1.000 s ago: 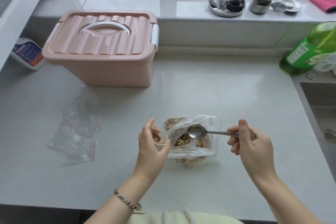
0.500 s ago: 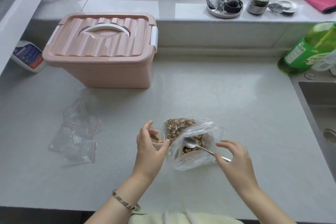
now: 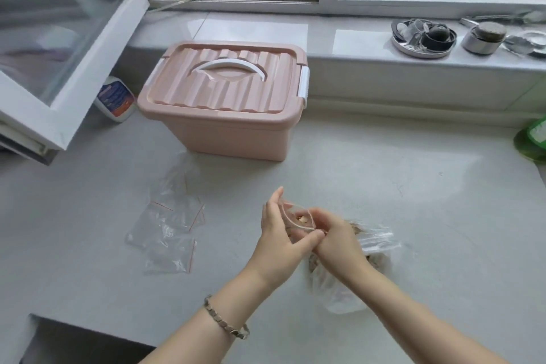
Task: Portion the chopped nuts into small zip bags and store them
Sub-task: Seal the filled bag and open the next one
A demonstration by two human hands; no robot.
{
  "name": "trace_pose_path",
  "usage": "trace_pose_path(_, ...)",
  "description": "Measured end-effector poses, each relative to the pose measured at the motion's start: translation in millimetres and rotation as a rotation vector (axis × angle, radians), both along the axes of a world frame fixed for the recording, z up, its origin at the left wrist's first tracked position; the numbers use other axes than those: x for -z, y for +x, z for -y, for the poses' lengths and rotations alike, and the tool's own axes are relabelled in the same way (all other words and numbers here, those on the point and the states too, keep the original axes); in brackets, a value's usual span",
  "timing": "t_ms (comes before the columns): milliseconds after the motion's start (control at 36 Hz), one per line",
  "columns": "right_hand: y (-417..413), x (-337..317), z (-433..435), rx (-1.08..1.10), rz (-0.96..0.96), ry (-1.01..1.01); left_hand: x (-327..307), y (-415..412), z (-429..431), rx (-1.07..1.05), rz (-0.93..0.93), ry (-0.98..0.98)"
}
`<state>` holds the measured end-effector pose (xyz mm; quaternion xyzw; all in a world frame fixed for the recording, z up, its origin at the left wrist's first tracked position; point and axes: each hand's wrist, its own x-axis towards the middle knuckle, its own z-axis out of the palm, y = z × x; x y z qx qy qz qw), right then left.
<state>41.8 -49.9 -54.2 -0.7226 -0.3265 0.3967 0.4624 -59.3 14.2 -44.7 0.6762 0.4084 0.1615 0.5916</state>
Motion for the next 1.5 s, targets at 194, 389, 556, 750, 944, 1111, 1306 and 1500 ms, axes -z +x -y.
trace_pose_path(194,28.9,16.4,-54.8,0.049,0.018,-0.061,18.1,-7.7,-35.2,-0.058,-0.124,0.016)
trace_pose_path(389,45.1,48.0,-105.9,-0.242,0.145,-0.357,43.4,-39.1,-62.5,-0.149,-0.262,-0.026)
trace_pose_path(556,50.6,60.9,-125.3,-0.24,0.349,-0.471,64.0,-60.2,-77.9,-0.18,-0.398,0.069)
trace_pose_path(750,50.0,58.6,-113.3,-0.272,0.418,-0.466,86.4,-72.7,-122.6,-0.225,-0.901,0.432)
trace_pose_path(944,49.3,38.5,-80.3,-0.356,0.554,-0.377,96.9,-83.1,-134.0,-0.277,-0.898,0.431)
trace_pose_path(1111,39.8,30.1,-59.4,-0.391,0.542,-0.375,97.2,-90.3,-131.9,-0.356,-0.745,0.432)
trace_pose_path(1306,16.6,3.4,-47.9,-0.3,0.474,-0.176,49.8,-58.4,-105.3,-0.449,-0.443,0.279)
trace_pose_path(1500,-13.7,-33.3,-33.5,-0.12,0.242,0.052,-25.4,-13.7,-44.5,-0.389,0.046,-0.1)
